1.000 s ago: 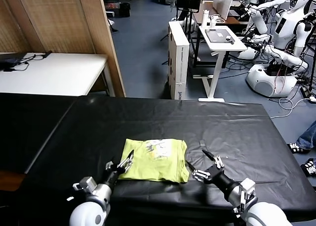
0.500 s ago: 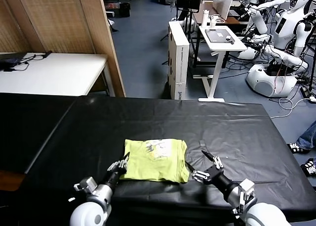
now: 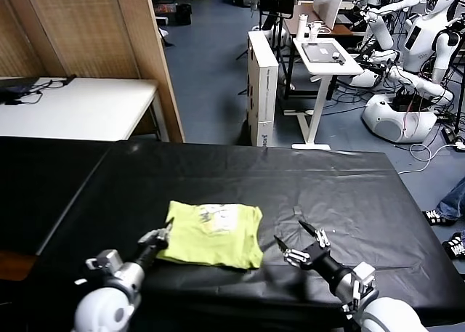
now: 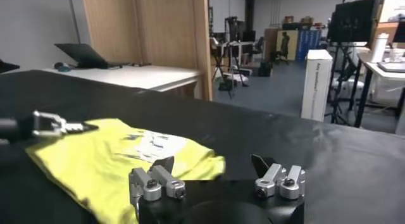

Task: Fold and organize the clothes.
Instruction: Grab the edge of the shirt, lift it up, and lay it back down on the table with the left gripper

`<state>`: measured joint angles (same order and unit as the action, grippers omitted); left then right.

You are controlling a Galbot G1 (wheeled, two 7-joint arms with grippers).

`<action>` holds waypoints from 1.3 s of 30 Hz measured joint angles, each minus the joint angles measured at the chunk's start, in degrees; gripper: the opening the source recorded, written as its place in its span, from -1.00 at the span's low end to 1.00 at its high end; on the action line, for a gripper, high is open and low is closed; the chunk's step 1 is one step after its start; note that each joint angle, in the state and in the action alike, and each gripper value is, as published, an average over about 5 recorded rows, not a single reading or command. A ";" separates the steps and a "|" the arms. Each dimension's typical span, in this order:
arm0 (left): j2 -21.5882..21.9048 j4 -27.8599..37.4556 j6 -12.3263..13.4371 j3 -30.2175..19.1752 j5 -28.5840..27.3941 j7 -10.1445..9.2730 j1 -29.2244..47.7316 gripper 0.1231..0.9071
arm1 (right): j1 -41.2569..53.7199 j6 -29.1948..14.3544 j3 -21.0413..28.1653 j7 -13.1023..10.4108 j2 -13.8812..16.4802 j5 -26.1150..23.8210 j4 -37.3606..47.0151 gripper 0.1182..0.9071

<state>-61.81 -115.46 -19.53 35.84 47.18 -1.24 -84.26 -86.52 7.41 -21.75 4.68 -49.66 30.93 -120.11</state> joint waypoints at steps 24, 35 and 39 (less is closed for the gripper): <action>3.80 -12.42 -6.76 -3.82 5.64 -12.53 0.69 -0.87 | -2.03 -0.36 -0.32 -0.31 -2.47 -1.81 0.34 1.00; -9.40 -5.21 -6.12 -20.57 1.85 -13.55 7.96 -0.84 | -1.20 1.48 1.74 -1.57 -2.41 -0.68 0.23 1.00; -9.50 -4.89 -6.15 -21.37 1.22 -12.21 8.53 -0.50 | -0.11 3.85 2.89 -3.30 -2.27 2.34 -0.28 1.00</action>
<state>-71.31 -120.35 -25.68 14.47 48.40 -13.45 -75.72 -86.63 11.26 -18.86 1.39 -51.92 33.27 -120.39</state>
